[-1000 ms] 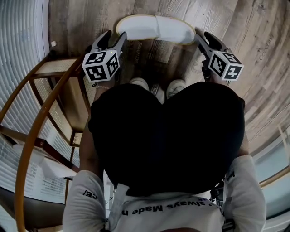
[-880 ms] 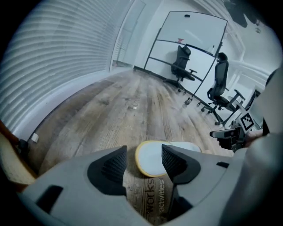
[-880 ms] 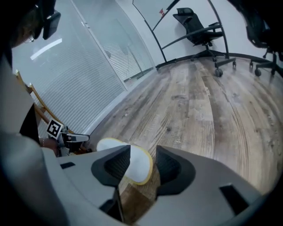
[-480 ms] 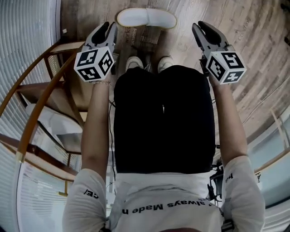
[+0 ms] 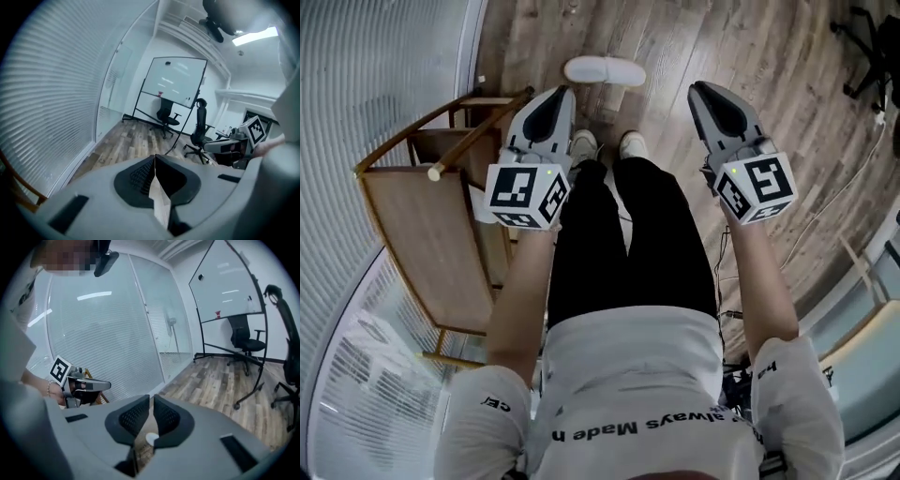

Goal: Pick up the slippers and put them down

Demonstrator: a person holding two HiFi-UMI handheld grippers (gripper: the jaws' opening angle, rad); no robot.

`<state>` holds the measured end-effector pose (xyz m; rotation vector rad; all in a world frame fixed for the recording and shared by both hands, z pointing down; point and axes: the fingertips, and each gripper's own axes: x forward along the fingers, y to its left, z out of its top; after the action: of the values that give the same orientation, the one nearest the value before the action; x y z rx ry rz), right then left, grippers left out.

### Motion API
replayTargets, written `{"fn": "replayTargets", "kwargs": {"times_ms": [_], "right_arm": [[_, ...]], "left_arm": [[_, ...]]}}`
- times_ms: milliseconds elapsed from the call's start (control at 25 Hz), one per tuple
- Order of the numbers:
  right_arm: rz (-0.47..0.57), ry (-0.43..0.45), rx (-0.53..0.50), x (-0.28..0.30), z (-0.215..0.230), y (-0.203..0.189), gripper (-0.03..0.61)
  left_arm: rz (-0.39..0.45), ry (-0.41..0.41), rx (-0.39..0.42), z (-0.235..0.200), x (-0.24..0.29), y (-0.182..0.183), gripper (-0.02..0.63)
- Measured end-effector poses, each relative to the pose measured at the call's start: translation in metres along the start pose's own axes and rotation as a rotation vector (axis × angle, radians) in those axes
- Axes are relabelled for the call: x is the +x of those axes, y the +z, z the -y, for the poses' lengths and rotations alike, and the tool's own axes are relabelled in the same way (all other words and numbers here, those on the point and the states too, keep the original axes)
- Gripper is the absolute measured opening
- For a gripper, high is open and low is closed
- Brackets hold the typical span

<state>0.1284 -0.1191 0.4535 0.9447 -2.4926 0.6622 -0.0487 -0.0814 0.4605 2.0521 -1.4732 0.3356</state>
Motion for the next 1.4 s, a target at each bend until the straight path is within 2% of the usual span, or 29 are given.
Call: {"fn": "replayTargets", "kwargs": {"times_ms": [280, 400, 600, 800, 920, 1200, 1400], "right_arm": [[0.104, 0.030, -0.045, -0.091, -0.061, 0.142, 0.028], [0.121, 0.026, -0.055, -0.128, -0.092, 0.186, 0.028], [0.193, 0.038, -0.128, -0.165, -0.137, 0.259, 0.026], [0.266, 0.047, -0.145, -0.205, -0.179, 0.320, 0.026], [0.315, 0.038, -0.187, -0.216, -0.196, 0.350, 0.026], [0.384, 0.080, -0.246, -0.247, -0.243, 0.399, 0.026], [0.398, 0.099, -0.296, -0.267, -0.269, 0.429, 0.026]], "left_arm": [[0.115, -0.018, 0.015, 0.065, -0.112, 0.137, 0.012], [0.137, -0.040, 0.017, 0.087, -0.160, 0.180, 0.012], [0.242, -0.077, 0.066, 0.109, -0.215, 0.252, 0.012], [0.313, -0.081, 0.075, 0.126, -0.263, 0.312, 0.012], [0.378, -0.092, 0.091, 0.129, -0.281, 0.340, 0.012], [0.436, -0.121, 0.157, 0.155, -0.326, 0.384, 0.012], [0.477, -0.154, 0.170, 0.174, -0.351, 0.411, 0.012]]}}
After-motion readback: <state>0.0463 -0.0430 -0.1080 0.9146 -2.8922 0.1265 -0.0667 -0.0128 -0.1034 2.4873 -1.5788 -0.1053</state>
